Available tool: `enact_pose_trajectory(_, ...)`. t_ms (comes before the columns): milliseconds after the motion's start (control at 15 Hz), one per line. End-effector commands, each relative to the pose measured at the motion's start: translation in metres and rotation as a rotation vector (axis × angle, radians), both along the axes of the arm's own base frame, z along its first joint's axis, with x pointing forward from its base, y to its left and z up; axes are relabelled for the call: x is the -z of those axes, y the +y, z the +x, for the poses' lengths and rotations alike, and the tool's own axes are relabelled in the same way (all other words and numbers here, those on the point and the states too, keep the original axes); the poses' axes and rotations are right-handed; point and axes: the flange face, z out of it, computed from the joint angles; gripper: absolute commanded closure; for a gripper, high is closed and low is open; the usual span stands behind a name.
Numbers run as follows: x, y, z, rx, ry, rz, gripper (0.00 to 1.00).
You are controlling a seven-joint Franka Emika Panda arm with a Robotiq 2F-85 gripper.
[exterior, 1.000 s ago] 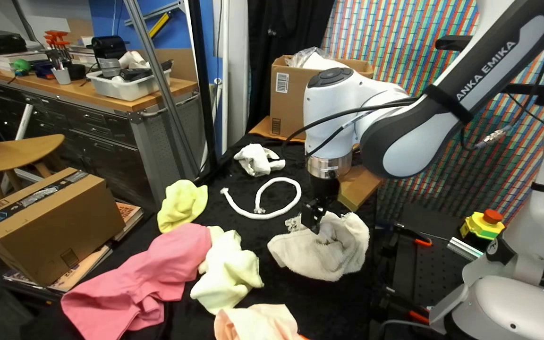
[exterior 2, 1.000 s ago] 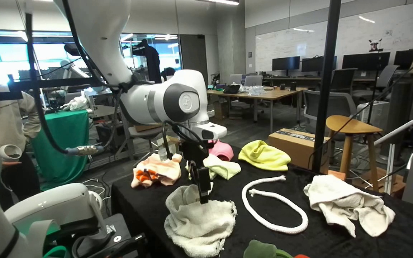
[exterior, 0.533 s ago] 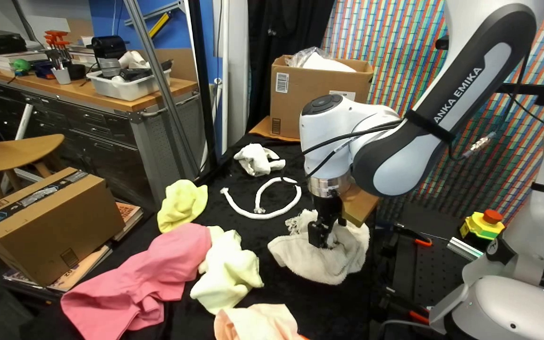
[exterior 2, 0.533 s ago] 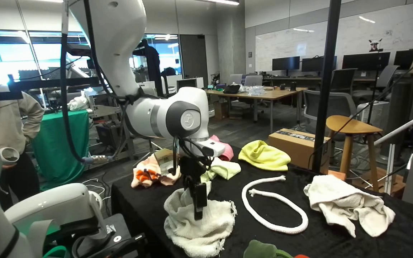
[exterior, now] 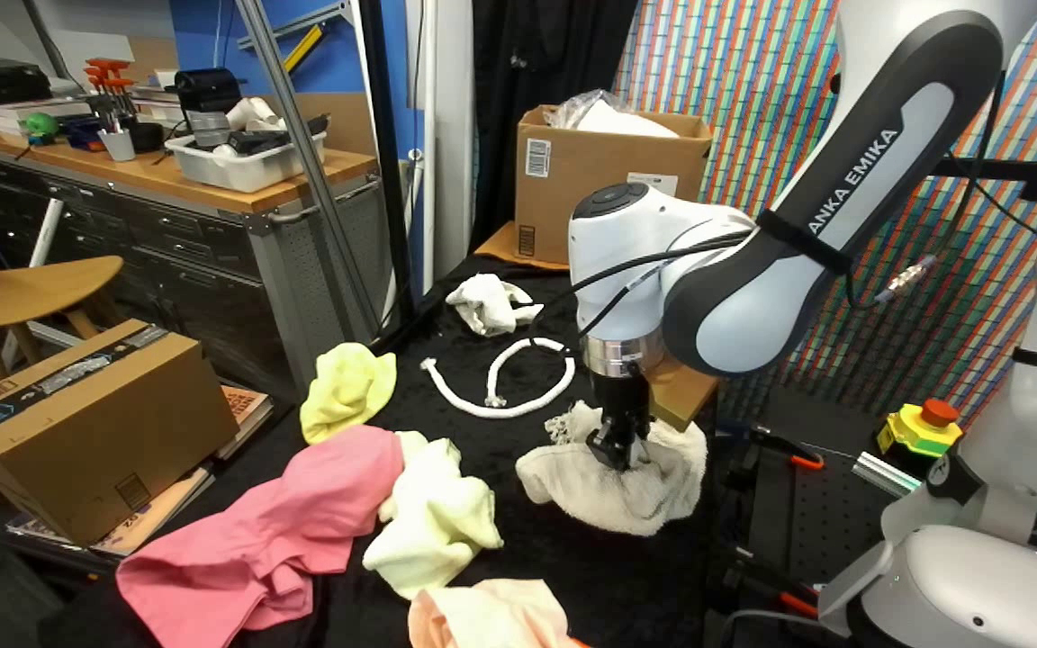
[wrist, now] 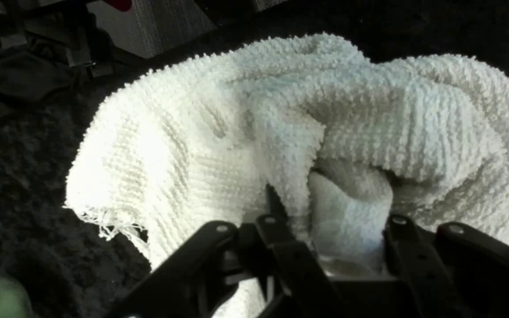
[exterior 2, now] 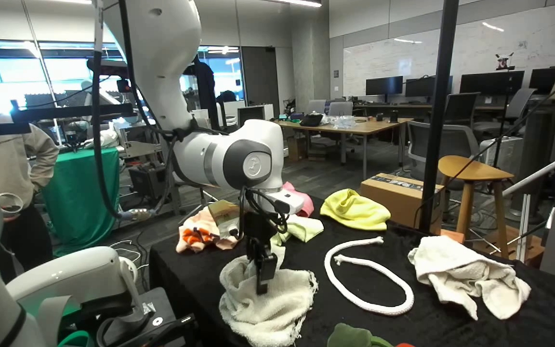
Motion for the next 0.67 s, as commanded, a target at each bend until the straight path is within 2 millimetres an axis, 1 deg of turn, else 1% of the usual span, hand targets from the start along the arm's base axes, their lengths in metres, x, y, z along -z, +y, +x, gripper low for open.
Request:
enact_pose_trajectory(0, -0.008, -0.001, 0.004, -0.008, -0.025, 0.041, 0.93)
enact_pose_trajectory(67, -0.011, -0.001, 0.004, -0.010, -0.034, 0.054, 0.95)
enact_pose_trajectory(133, -0.014, 0.000, 0.005, -0.015, -0.044, 0.069, 0.99)
enact_pose_trajectory(267, -0.024, 0.000, 0.007, -0.037, -0.071, 0.138, 0.99)
enact_pose_trajectory(333, -0.030, 0.001, 0.008, -0.046, -0.087, 0.173, 0.95)
enact_pose_trajectory(467, -0.049, 0.003, 0.009, -0.083, -0.124, 0.242, 0.95)
enact_pose_trajectory(600, -0.072, 0.006, 0.012, -0.130, -0.163, 0.279, 0.97)
